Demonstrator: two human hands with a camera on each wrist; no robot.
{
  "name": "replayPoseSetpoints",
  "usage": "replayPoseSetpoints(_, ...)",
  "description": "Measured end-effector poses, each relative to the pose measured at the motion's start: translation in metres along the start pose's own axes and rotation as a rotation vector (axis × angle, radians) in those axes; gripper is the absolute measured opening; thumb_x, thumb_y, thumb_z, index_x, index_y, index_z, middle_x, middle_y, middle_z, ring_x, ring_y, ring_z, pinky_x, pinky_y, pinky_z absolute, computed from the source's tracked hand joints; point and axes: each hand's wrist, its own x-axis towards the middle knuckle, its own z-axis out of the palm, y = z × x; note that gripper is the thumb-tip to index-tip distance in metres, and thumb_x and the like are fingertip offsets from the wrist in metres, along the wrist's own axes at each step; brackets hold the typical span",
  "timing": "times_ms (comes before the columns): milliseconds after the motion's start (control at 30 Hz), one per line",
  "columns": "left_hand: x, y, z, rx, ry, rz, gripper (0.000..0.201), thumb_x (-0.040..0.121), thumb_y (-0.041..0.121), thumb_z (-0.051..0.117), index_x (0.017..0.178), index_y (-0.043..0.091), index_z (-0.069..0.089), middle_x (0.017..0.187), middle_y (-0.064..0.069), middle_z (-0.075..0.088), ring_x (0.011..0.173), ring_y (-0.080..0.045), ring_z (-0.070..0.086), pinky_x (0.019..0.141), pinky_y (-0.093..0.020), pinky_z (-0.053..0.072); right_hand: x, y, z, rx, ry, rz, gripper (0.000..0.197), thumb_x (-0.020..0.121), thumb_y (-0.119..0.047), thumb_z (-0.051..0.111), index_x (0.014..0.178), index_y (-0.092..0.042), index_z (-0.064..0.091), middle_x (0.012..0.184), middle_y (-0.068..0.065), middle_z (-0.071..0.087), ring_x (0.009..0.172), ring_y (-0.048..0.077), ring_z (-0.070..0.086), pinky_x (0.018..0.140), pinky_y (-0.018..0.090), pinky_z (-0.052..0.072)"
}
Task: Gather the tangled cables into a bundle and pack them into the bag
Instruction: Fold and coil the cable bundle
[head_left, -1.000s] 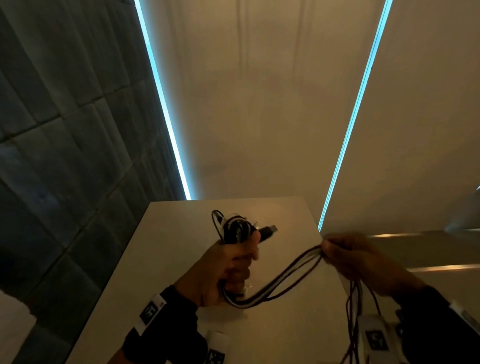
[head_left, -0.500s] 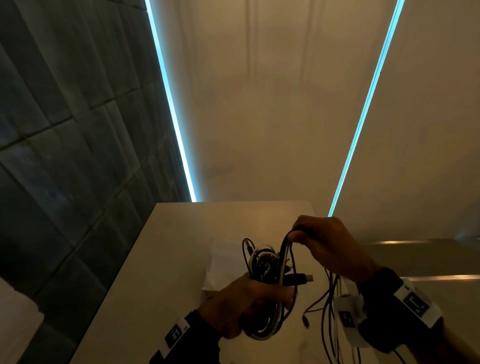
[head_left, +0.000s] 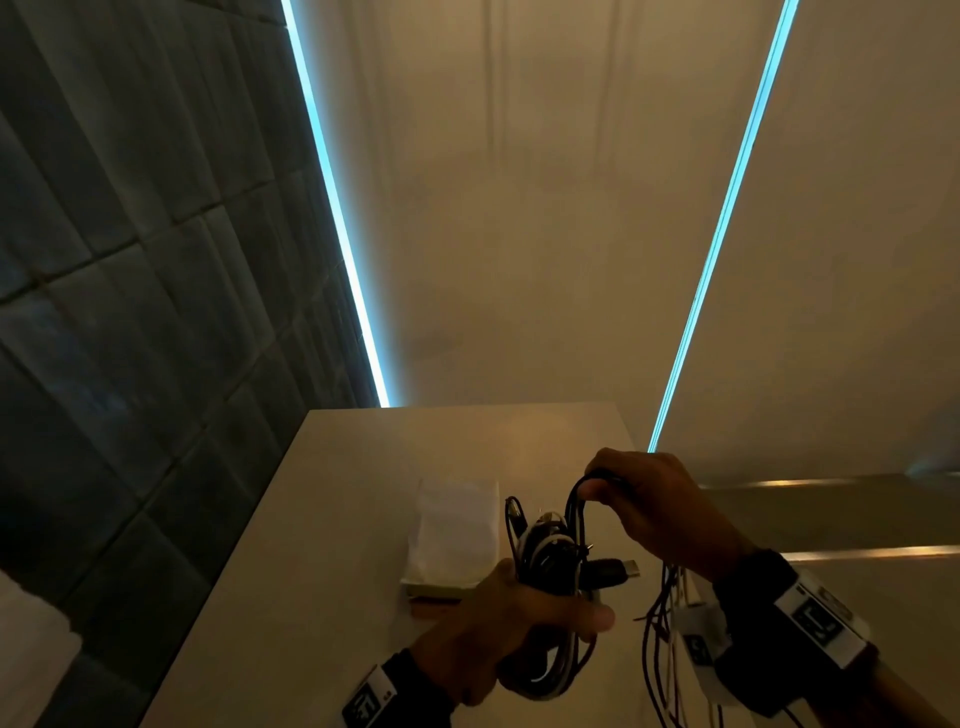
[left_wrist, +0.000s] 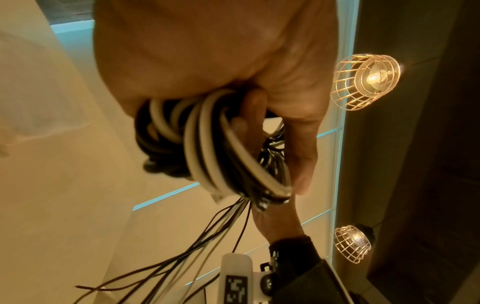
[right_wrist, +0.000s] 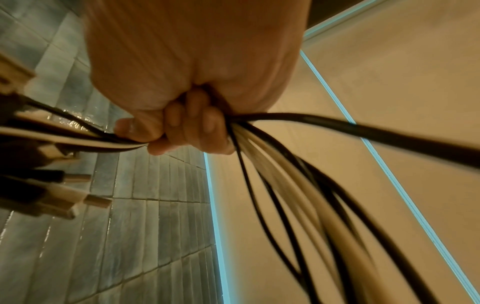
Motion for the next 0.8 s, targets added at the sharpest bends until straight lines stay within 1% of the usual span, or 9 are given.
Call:
replayPoseSetpoints(100, 0.003, 0.000, 0.000, -0.008, -0.026, 0.002, 0.029, 0.062, 0.037, 0.080, 0.090, 0.032, 0.077, 0.100, -0.010, 0.066, 0.097, -0.028, 0.057, 0.092, -0.036, 0.042, 0.001, 0.003, -0.002, -0.019, 0.001, 0.008, 0.031, 0.090, -0.050, 0.047, 0.082, -0.023, 0.061, 0.063, -0.021, 0.051, 0.053, -0.004, 0.050, 0.050, 0.011, 0.038)
replayPoseSetpoints(200, 0.006, -0.004, -0.002, -0.038, -0.076, 0.037, 0.020, 0.074, 0.026, 0.069, 0.092, 0.017, 0.071, 0.086, -0.001, 0.071, 0.089, -0.016, 0.066, 0.083, -0.026, 0.049, 0.002, 0.005, -0.002, -0.006, -0.012, 0.001, 0.031, 0.091, -0.052, 0.046, 0.082, -0.026, 0.060, 0.062, -0.020, 0.053, 0.053, 0.001, 0.052, 0.050, 0.018, 0.041)
replayPoseSetpoints(300, 0.007, -0.011, -0.004, -0.246, -0.099, 0.041, 0.026, 0.079, 0.023, 0.067, 0.099, 0.007, 0.065, 0.082, -0.005, 0.071, 0.085, -0.021, 0.068, 0.084, -0.035, 0.052, 0.001, 0.008, -0.001, 0.048, -0.007, 0.081, 0.029, 0.092, -0.050, 0.051, 0.078, -0.026, 0.060, 0.055, -0.016, 0.052, 0.050, 0.005, 0.050, 0.048, 0.013, 0.036)
replayPoseSetpoints(367, 0.008, -0.012, -0.006, -0.427, -0.100, 0.028, 0.018, 0.081, 0.023, 0.065, 0.087, 0.007, 0.064, 0.082, -0.012, 0.070, 0.072, -0.024, 0.068, 0.072, -0.038, 0.055, -0.004, 0.010, -0.002, 0.104, 0.009, 0.179, 0.031, 0.091, -0.047, 0.053, 0.071, -0.024, 0.059, 0.054, -0.012, 0.051, 0.049, 0.005, 0.047, 0.049, 0.011, 0.033)
replayPoseSetpoints(467, 0.011, -0.013, -0.013, -0.549, -0.073, -0.014, 0.024, 0.081, 0.032, 0.065, 0.077, 0.010, 0.055, 0.057, 0.000, 0.051, 0.043, -0.009, 0.046, 0.046, -0.023, 0.043, -0.014, 0.011, -0.001, 0.182, -0.033, 0.287, 0.030, 0.085, -0.048, 0.051, 0.065, -0.027, 0.059, 0.052, -0.011, 0.050, 0.049, 0.005, 0.044, 0.050, 0.013, 0.033)
replayPoseSetpoints(533, 0.013, -0.013, -0.022, -0.518, -0.012, -0.019, 0.031, 0.084, 0.038, 0.066, 0.071, 0.015, 0.051, 0.049, 0.005, 0.034, 0.037, -0.007, 0.031, 0.040, -0.020, 0.032, -0.023, 0.012, -0.002, 0.299, -0.086, 0.382, 0.039, 0.084, -0.051, 0.052, 0.067, -0.018, 0.063, 0.050, -0.009, 0.045, 0.046, 0.004, 0.039, 0.047, 0.013, 0.031)
replayPoseSetpoints(633, 0.011, -0.012, -0.035, -0.435, 0.096, 0.036, 0.049, 0.075, 0.047, 0.077, 0.059, 0.020, 0.038, 0.050, 0.004, 0.020, 0.039, -0.010, 0.018, 0.049, -0.028, 0.015, -0.046, 0.017, -0.007, 0.694, -0.173, 0.567, 0.052, 0.085, -0.057, 0.056, 0.076, -0.007, 0.066, 0.055, -0.004, 0.034, 0.047, 0.011, 0.027, 0.043, 0.022, 0.026)
replayPoseSetpoints(700, 0.012, -0.014, -0.042, -0.441, 0.138, 0.051, 0.055, 0.070, 0.048, 0.081, 0.053, 0.023, 0.035, 0.049, 0.005, 0.017, 0.041, -0.012, 0.014, 0.058, -0.036, 0.010, -0.058, 0.019, -0.009, 0.882, -0.116, 0.632, 0.059, 0.076, -0.062, 0.062, 0.084, -0.003, 0.068, 0.059, 0.001, 0.030, 0.050, 0.016, 0.021, 0.046, 0.028, 0.021)
replayPoseSetpoints(800, 0.017, -0.015, -0.041, -0.482, 0.204, 0.051, 0.060, 0.062, 0.053, 0.085, 0.052, 0.023, 0.034, 0.050, 0.005, 0.017, 0.045, -0.013, 0.011, 0.062, -0.038, 0.008, -0.061, 0.003, -0.002, 0.692, 0.182, 0.586, 0.041, 0.074, -0.059, 0.069, 0.084, -0.020, 0.074, 0.055, -0.005, 0.041, 0.047, 0.010, 0.033, 0.047, 0.027, 0.027)
